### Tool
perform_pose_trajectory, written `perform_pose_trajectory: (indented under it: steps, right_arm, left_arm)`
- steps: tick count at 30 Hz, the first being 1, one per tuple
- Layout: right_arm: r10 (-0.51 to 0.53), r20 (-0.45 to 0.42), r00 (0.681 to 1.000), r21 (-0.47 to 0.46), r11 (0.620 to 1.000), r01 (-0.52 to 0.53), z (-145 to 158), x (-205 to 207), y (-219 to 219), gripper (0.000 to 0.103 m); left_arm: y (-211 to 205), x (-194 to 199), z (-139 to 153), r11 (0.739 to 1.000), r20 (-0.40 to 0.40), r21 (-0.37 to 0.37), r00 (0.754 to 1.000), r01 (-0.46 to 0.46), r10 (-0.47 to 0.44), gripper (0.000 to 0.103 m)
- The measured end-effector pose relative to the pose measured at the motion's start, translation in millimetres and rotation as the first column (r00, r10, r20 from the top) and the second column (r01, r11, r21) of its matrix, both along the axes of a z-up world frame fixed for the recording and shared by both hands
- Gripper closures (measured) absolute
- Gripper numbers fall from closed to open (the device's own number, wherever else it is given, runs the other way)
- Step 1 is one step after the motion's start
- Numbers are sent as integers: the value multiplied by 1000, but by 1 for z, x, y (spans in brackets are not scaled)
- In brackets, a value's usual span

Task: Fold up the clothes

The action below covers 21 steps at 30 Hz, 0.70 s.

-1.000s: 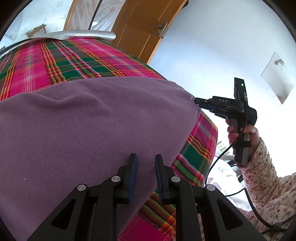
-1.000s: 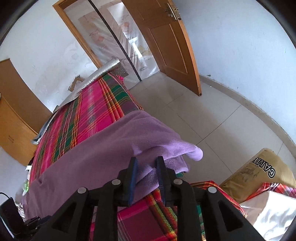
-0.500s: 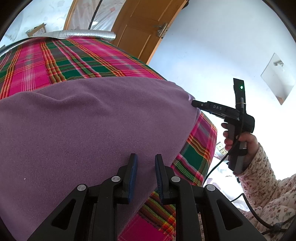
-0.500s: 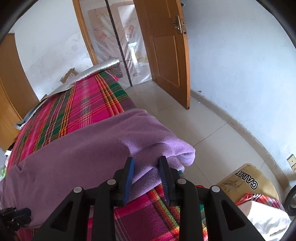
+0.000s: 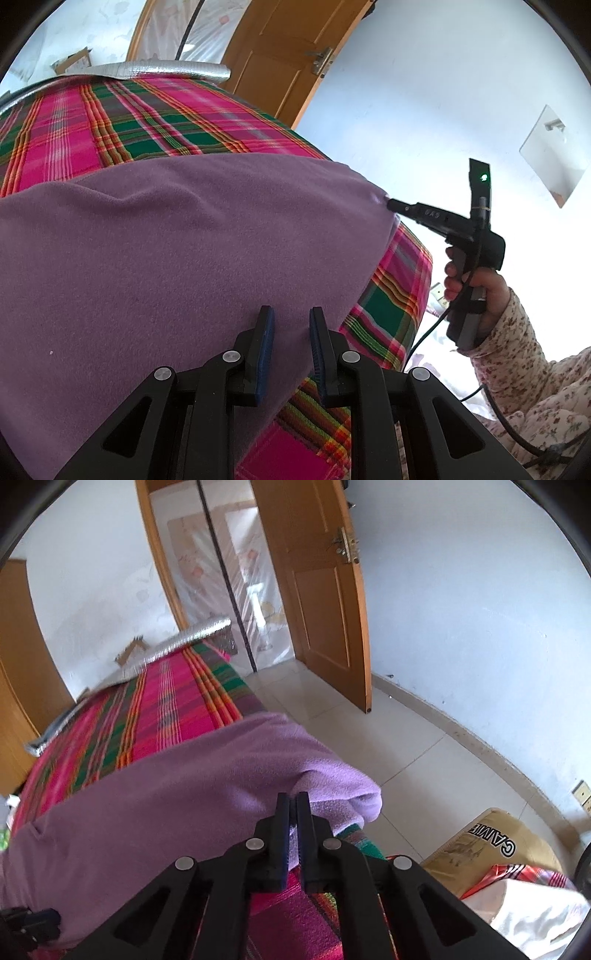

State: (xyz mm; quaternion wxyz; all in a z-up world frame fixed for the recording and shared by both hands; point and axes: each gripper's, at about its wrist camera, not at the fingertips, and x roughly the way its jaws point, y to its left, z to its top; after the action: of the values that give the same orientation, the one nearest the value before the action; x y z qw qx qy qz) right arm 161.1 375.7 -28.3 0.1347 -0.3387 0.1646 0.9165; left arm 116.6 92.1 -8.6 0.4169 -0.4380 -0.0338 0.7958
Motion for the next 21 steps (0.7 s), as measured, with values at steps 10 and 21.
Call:
perform_pose_trajectory:
  steps: [10,21]
  right_arm:
    - [-33,-11,999,-12,999,33,16,19,2,100]
    - [-139,-48,989,-302,946,118,-8,29,58,92]
  left_arm:
    - [-1,0,0,1000,-3,-16,1000,-8,8,83]
    - [-4,2,-1,1000,0,-14,1000,-9,9,83]
